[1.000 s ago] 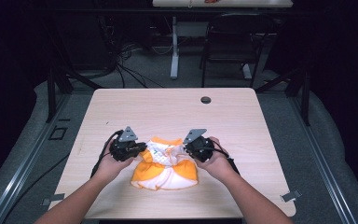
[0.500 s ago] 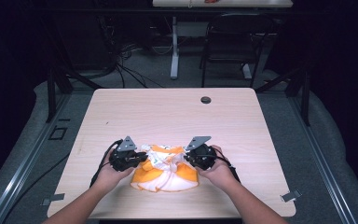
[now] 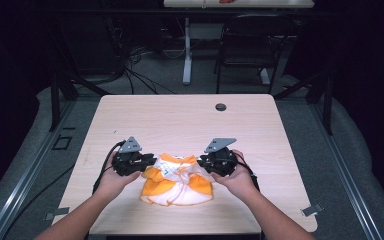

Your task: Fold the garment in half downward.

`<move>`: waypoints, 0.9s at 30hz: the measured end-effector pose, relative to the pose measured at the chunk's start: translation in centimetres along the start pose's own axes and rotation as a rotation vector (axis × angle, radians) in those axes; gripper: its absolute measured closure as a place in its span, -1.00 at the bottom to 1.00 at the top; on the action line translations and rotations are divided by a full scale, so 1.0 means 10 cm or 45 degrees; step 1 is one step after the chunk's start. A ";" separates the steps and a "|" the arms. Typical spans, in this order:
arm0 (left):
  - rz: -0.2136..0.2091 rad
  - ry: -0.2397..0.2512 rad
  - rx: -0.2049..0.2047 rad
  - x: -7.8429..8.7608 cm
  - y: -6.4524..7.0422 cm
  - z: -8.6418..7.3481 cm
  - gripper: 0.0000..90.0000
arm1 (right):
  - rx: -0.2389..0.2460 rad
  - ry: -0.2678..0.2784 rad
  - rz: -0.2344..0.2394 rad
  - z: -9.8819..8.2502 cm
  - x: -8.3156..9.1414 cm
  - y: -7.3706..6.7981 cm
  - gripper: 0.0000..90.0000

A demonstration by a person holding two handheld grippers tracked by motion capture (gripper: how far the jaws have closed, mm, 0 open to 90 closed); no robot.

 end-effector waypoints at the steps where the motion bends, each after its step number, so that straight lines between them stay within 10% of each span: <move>1: 0.010 -0.007 0.008 -0.02 -0.02 0.01 0.80 | 0.005 -0.014 -0.018 0.00 -0.01 0.02 0.84; 12: 0.003 -0.084 0.064 -0.27 -0.05 0.01 1.00 | -0.065 -0.085 -0.058 -0.04 -0.28 0.23 1.00; 27: -0.110 -0.032 0.006 0.05 0.18 -0.08 1.00 | 0.048 -0.075 0.039 -0.07 -0.10 -0.14 1.00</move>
Point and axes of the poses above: each handheld gripper's, and its own axes: x roughly backward along the jaws, z roughly out of its top, y roughly to its right, the point moved 3 cm from there along -x, roughly forward along the jaws, and after that the axes turned 10 degrees about z, right-handed, at the moved point
